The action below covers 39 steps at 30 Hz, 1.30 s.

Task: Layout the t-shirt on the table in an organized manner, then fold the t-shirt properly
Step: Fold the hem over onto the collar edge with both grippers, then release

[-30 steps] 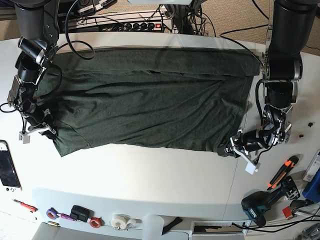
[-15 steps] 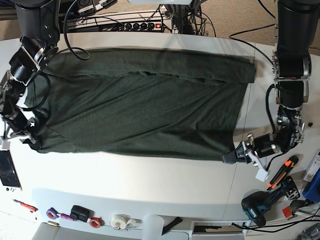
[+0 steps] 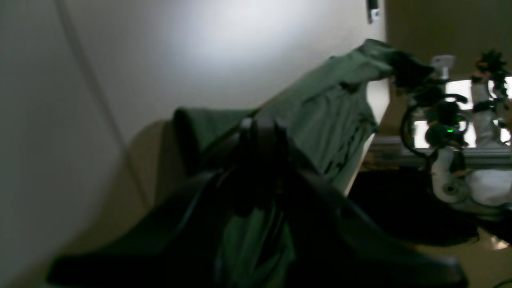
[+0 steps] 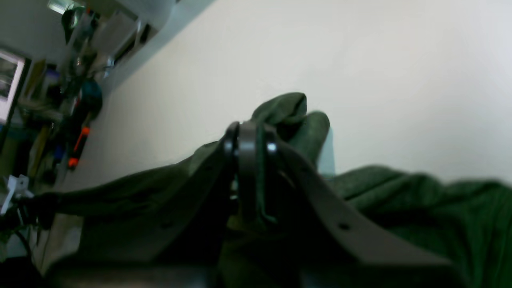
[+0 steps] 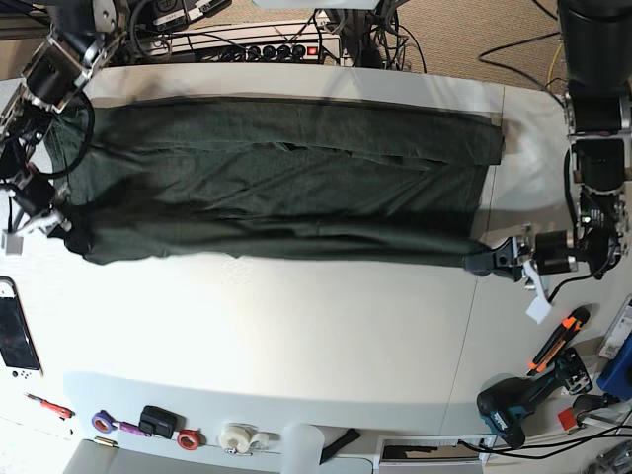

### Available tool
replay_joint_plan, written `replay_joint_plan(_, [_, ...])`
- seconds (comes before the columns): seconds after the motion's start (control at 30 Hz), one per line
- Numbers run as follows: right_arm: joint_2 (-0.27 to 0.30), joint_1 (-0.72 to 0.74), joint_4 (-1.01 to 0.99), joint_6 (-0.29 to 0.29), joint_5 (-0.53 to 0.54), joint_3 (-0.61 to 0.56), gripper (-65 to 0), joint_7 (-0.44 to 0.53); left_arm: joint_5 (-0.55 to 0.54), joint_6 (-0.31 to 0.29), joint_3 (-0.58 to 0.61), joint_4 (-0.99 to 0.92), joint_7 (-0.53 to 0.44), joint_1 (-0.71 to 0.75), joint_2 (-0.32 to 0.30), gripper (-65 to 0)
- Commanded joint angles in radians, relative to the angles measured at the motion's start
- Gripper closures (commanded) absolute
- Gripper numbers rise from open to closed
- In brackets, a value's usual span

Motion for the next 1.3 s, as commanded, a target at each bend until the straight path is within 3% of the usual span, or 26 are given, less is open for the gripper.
replay_joint_plan(0.0, [0.029, 0.002, 0.041, 0.009, 0.046, 0.004, 0.0, 0.007, -0.027, -0.005, -0.004, 0.028, -0.006, -0.019, -0.029, 0.0])
replay_joint_plan(0.33, [0.029, -0.115, 0.148, 0.009, 0.045, 0.004, 0.0, -0.042, -0.027, -0.005, -0.004, 0.178, 0.026, 0.135, -0.1, 0.0])
replay_joint_plan(0.63, [0.029, -0.184, 0.148, 0.009, 0.041, 0.005, 0.0, -0.051, -0.027, -0.005, -0.004, 0.187, 0.023, 0.236, -0.101, 0.0])
replay_joint_plan(0.97, [0.029, -0.199, 0.148, 0.009, 0.034, 0.005, 0.0, -0.06, -0.027, -0.005, -0.004, 0.187, 0.023, 0.243, -0.1, 0.0])
replay_joint_plan(1.03, [0.029, -0.198, 0.148, 0.009, 0.034, 0.005, 0.0, -0.069, -0.027, -0.005, -0.004, 0.187, 0.021, 0.243, -0.1, -12.0])
replay_joint_plan(1.1, [0.029, -0.198, 0.148, 0.009, 0.034, 0.005, -10.7, -0.071, -0.027, -0.005, -0.004, 0.187, 0.006, 0.243, -0.1, -22.6])
replay_joint_plan(1.17, [0.029, -0.197, 0.148, 0.009, 0.035, 0.005, -19.7, -0.068, -0.027, -0.005, -0.004, 0.188, -0.004, 0.24, -0.1, -23.7])
replay_joint_plan(1.27, [0.032, -0.184, 0.148, 0.009, 0.045, 0.005, -21.0, -0.064, -0.027, -0.005, -0.005, 0.196, -0.008, 0.228, -0.101, -23.7])
